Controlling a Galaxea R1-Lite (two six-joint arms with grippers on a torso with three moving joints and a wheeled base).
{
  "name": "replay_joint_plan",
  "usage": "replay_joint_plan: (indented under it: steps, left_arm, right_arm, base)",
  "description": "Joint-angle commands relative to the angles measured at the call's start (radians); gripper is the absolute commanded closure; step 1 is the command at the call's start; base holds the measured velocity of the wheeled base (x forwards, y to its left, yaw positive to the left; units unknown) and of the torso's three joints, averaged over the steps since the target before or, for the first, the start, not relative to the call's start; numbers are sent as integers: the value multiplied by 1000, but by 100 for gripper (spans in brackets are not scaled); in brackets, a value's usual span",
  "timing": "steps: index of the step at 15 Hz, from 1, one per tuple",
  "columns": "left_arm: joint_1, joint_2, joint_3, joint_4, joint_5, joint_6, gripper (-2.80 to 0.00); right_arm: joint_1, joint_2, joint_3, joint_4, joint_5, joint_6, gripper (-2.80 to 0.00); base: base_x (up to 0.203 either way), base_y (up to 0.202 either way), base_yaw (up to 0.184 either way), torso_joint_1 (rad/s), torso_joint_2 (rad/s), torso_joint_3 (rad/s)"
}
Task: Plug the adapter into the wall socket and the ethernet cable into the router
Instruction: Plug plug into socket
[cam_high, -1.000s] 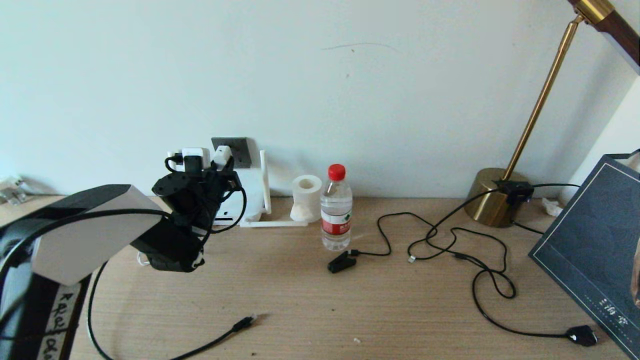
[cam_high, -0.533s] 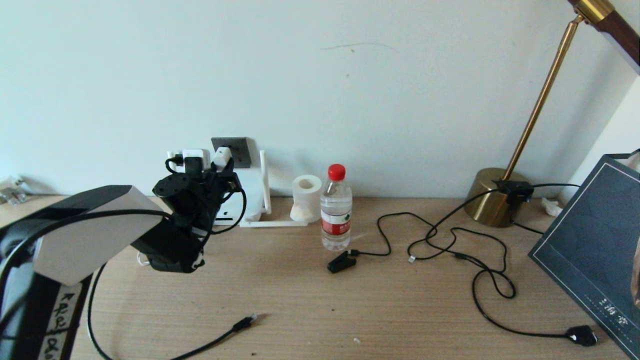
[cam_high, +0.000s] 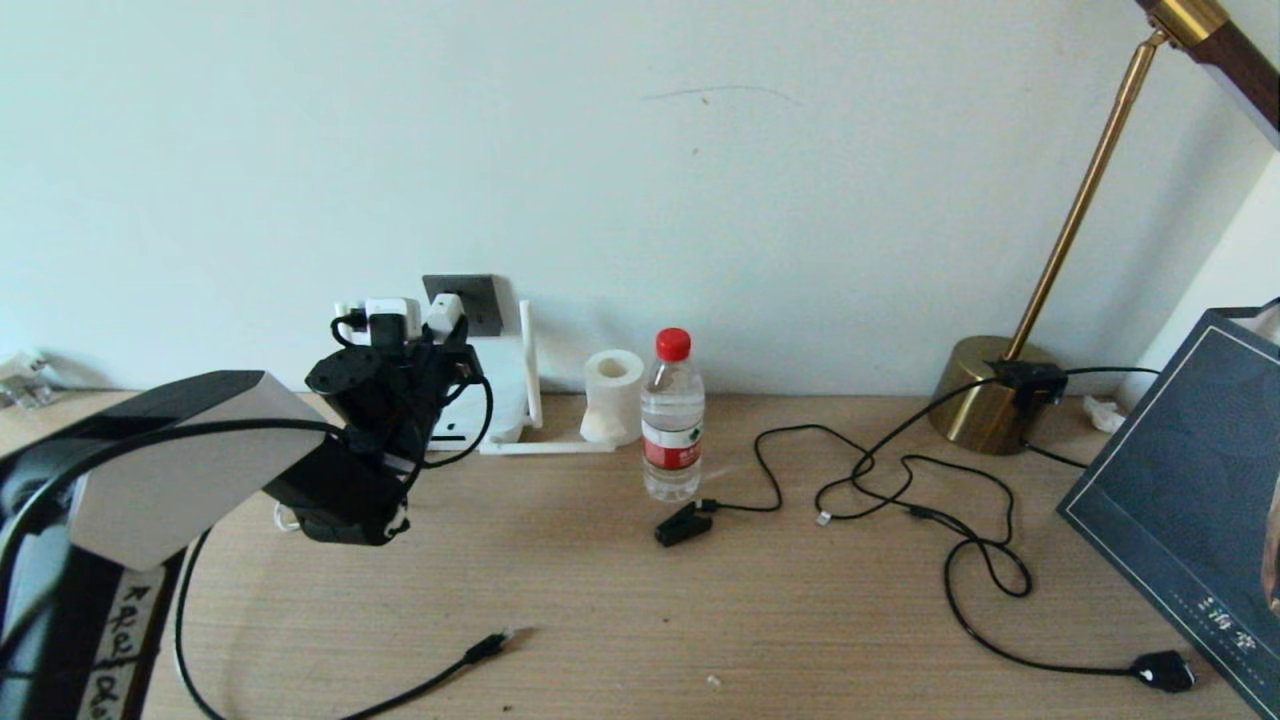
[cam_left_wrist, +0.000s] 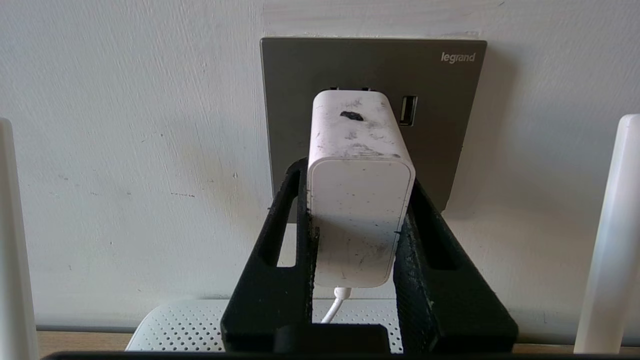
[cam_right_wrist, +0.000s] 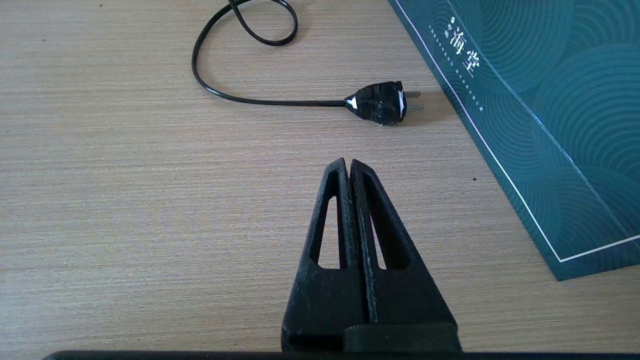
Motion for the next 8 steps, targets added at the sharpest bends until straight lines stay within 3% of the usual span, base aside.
replay_joint_plan:
  steps: [1,8]
  left_arm:
    - [0,1,-5,0,1,1,0]
    - [0,6,-37,30,3,-1,0]
  right_arm:
    - [0,1,0,-1,0,0,0]
    - [0,1,0,-1,0,0,0]
  base:
    - [0,0,0,0,0,0]
    - [0,0,0,0,0,0]
